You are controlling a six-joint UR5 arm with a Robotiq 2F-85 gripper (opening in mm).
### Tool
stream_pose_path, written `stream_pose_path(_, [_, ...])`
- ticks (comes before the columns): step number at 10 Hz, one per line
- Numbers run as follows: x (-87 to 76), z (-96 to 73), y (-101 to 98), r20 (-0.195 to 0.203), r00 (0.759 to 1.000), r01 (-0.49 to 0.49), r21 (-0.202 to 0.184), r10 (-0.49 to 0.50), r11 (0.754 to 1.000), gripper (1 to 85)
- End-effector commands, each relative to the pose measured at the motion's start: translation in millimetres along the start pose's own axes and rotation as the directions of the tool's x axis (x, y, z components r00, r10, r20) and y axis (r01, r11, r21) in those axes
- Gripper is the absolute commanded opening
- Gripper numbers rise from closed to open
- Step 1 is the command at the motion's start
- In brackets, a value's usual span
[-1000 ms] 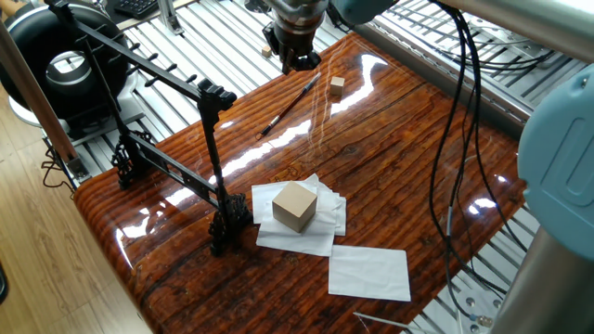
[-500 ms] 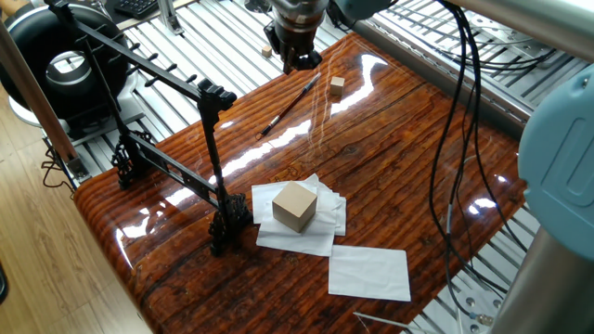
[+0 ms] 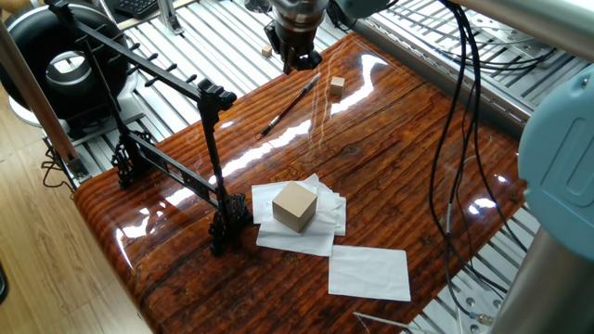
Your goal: Place the brush on the pen rack
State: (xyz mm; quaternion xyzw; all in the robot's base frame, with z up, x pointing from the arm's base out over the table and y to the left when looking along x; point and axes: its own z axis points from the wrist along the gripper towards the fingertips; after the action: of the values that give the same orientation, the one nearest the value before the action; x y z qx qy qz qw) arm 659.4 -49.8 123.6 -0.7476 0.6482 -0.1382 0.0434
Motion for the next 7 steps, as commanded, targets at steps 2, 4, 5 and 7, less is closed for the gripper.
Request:
stream_pose_path(2, [16.0,-1.5,10.0,-0.057,0.998,-0.036,-0.037,0.034,0.999,1.3])
stream_pose_path(4, [25.4,-2.3,13.4,-0.093,0.995,-0.036,-0.049,0.031,0.998,1.3])
stream_pose_path(5, [24.9,-2.3,13.8,-0.092,0.995,-0.035,-0.050,0.030,0.998,1.3])
stream_pose_path(7, [22.8,-2.1,12.8,-0.082,0.997,-0.017,-0.048,0.013,0.999,1.3])
